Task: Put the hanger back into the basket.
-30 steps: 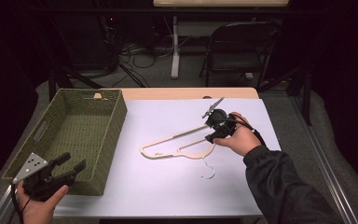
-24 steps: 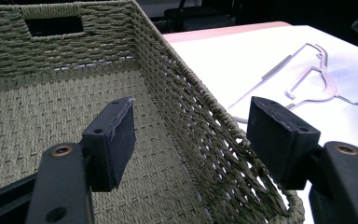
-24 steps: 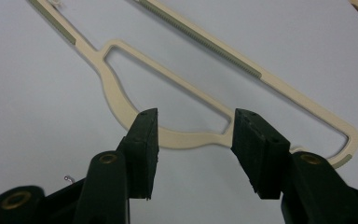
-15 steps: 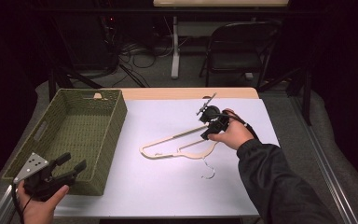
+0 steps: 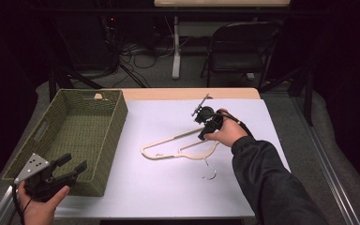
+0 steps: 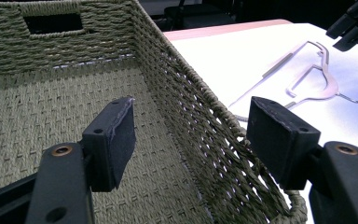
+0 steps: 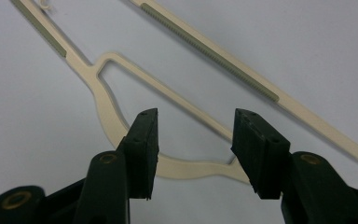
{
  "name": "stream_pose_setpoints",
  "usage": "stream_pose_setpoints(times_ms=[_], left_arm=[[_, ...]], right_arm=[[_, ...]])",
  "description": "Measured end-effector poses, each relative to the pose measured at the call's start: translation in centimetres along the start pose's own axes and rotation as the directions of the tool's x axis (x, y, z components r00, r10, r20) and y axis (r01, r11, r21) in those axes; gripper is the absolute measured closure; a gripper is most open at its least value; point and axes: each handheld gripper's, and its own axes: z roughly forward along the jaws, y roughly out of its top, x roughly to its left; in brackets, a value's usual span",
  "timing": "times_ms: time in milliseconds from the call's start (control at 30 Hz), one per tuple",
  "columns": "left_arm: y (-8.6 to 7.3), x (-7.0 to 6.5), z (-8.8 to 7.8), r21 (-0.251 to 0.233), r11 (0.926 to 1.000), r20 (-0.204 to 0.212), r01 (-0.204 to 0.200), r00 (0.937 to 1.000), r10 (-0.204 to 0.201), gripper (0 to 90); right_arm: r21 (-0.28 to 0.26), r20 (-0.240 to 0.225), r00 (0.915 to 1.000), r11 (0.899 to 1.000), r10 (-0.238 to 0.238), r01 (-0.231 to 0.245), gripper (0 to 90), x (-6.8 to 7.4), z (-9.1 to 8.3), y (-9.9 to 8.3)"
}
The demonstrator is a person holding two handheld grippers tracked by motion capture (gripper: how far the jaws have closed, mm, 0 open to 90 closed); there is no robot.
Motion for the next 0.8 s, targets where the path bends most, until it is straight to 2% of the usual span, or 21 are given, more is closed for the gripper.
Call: stream_pose_setpoints(times_ms=[67, 400, 533, 667, 700, 800], left_arm=[[0.0, 0.0, 0.0, 0.000, 1.0000, 0.000, -0.001, 1.0000, 0.001, 32.5], [0.0, 0.0, 0.1, 0.007, 1.0000, 0.002, 0.000, 1.0000, 0.000, 32.5], [0.0, 0.0, 0.1, 0.009, 1.0000, 0.001, 0.000, 1.0000, 0.000, 32.4], [-0.1, 0.0, 0.1, 0.003, 1.0000, 0.003, 0.001, 1.0000, -0.001, 32.4], [-0.1, 0.0, 0.1, 0.003, 1.0000, 0.002, 0.001, 1.0000, -0.001, 32.4], [-0.1, 0.0, 0.1, 0.004, 1.0000, 0.002, 0.002, 1.0000, -0.002, 32.4]], right_arm=[[-0.009, -0.008, 1.0000, 1.000, -0.001, 0.001, 50.7, 0.0, 0.2, 0.3], [0.034, -0.020, 0.9997, 0.999, -0.016, 0.017, 50.0, -0.4, 1.7, 1.4], [0.063, -0.011, 0.9989, 0.997, -0.046, 0.046, 48.1, -0.4, 2.4, 1.5], [0.069, -0.025, 0.9984, 0.996, -0.052, 0.053, 47.5, -0.2, 3.3, 1.5], [0.088, -0.027, 0.9979, 0.994, -0.058, 0.060, 47.3, -0.2, 3.3, 1.6], [0.085, -0.035, 0.9978, 0.995, -0.056, 0.059, 47.1, -0.1, 3.7, 1.7]])
